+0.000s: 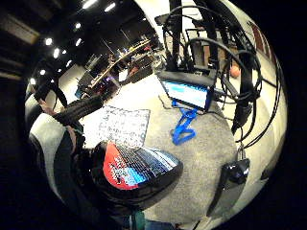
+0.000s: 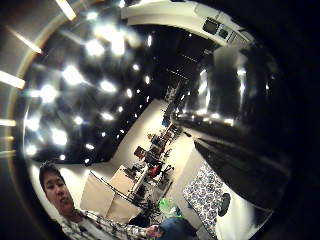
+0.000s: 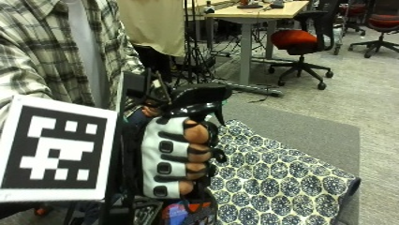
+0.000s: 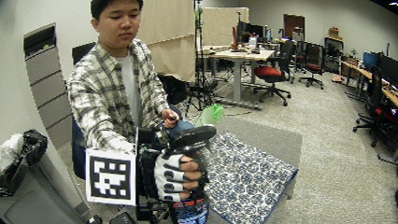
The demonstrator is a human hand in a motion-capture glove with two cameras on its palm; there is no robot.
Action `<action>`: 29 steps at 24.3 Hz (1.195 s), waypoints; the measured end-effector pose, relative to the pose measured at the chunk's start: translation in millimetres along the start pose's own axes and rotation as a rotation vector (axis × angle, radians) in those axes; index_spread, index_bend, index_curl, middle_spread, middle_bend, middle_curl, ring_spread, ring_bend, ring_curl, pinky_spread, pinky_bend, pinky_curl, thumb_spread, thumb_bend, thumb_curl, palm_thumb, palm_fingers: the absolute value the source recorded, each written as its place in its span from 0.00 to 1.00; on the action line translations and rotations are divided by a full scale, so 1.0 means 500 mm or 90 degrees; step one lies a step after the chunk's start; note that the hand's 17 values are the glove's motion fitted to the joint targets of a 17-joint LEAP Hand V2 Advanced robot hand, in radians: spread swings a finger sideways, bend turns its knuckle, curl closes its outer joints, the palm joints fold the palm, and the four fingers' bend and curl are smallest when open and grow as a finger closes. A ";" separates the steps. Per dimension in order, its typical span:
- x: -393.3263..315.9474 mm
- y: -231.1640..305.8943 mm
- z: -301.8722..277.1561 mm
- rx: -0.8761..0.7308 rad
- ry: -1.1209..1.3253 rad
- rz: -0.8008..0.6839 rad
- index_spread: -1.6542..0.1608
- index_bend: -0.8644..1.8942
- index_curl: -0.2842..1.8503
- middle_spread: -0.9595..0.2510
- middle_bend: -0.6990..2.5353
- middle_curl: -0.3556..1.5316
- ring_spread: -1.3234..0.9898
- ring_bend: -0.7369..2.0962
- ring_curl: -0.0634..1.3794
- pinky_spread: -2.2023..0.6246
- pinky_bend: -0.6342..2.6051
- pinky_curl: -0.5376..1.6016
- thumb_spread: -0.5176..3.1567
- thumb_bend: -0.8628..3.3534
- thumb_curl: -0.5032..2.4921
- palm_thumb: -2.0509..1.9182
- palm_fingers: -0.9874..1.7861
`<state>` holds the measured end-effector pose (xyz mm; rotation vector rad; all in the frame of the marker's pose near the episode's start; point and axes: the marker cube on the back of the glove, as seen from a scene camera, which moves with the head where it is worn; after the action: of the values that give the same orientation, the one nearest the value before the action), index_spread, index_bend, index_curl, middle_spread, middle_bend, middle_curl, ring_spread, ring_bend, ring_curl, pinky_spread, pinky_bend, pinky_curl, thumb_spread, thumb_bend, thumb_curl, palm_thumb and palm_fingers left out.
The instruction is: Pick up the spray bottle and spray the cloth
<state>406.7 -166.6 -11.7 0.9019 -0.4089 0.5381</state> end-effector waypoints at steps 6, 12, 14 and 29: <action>-0.076 -0.041 0.012 -0.041 0.046 -0.037 0.77 0.43 0.38 0.68 0.40 0.47 0.48 0.48 0.36 0.72 0.34 0.41 0.20 0.20 0.42 0.79 0.84; -0.119 -0.085 0.071 -0.036 0.115 -0.049 0.77 0.43 0.39 0.69 0.40 0.47 0.48 0.48 0.36 0.72 0.34 0.42 0.19 0.20 0.43 0.79 0.84; -0.110 -0.053 0.037 -0.090 0.120 -0.064 0.77 0.42 0.39 0.69 0.40 0.47 0.48 0.48 0.36 0.72 0.34 0.42 0.19 0.20 0.43 0.79 0.84; -0.225 -0.006 0.189 -0.301 0.289 -0.223 0.77 0.42 0.40 0.68 0.40 0.47 0.48 0.48 0.36 0.72 0.34 0.42 0.19 0.20 0.44 0.79 0.84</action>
<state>308.6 -275.4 -22.1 0.3627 0.0431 0.2887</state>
